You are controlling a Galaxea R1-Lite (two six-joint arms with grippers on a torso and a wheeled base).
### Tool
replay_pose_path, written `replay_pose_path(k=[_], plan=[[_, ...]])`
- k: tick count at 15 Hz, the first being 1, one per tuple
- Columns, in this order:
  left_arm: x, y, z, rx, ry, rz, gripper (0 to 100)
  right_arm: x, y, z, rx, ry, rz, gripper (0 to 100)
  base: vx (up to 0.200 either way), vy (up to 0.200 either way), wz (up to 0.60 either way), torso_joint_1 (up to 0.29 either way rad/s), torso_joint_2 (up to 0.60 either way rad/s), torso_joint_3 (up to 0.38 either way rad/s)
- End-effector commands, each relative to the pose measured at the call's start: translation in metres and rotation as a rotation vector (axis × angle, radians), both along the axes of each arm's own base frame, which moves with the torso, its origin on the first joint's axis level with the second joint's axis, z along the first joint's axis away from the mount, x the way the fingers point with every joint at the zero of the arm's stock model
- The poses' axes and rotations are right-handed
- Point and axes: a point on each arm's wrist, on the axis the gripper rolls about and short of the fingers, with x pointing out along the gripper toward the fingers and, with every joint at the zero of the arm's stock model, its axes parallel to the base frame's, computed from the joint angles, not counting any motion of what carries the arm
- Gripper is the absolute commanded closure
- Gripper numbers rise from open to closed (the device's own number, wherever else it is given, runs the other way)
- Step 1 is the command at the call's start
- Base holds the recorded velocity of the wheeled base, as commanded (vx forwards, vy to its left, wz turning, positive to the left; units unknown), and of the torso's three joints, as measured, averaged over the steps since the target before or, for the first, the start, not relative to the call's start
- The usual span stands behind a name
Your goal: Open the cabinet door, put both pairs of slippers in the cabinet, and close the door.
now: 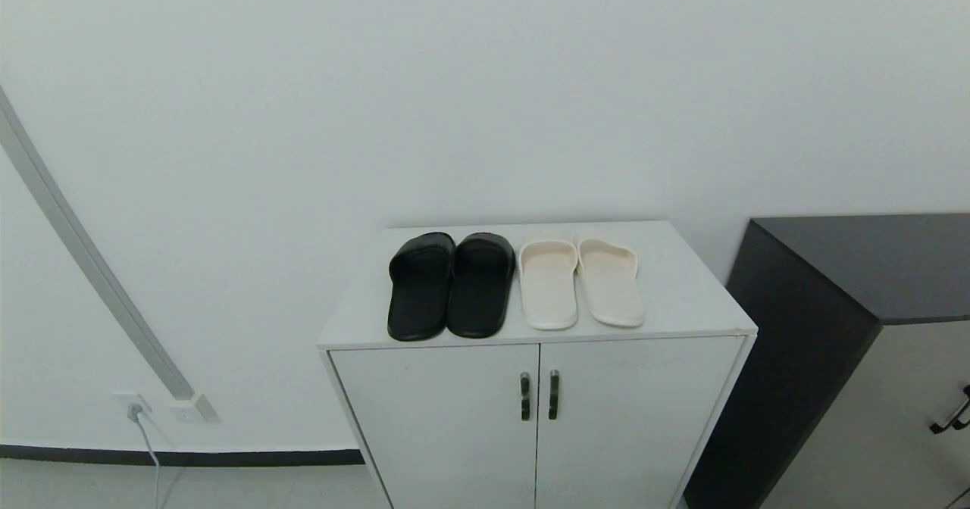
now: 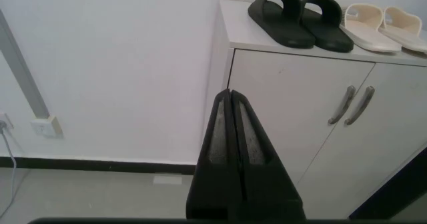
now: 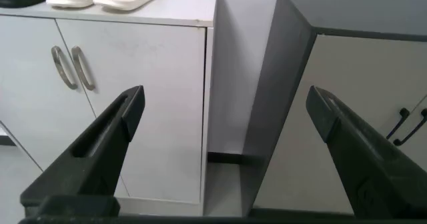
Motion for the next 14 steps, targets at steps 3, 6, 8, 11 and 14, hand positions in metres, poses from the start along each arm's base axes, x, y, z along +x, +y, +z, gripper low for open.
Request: replay_pose_path(k=[3,6,8,11,14], plan=[[0.0,0.0,0.0,0.0,0.003,-0.002,100,-0.007,0.0,0.043,-0.029,-0.098,0.008,0,0.0,0.0,0.0,0.0,0.0,0.0],[0.0,0.0,0.0,0.0,0.001,-0.002,100,0.017,0.003,0.089,0.027,0.131,0.153,0,0.0,0.0,0.0,0.0,0.0,0.0],[0.0,0.0,0.0,0.0,0.001,-0.003,100,0.056,0.007,0.094,0.05,0.265,0.266,0,0.0,0.0,0.0,0.0,0.0,0.0],[0.0,0.0,0.0,0.0,0.001,-0.003,100,0.104,0.021,0.104,0.059,0.332,0.412,0,0.0,0.0,0.0,0.0,0.0,0.0],[0.0,0.0,0.0,0.0,0.001,-0.005,100,0.152,0.07,0.132,0.222,0.414,0.529,0,0.0,0.0,0.0,0.0,0.0,0.0]])
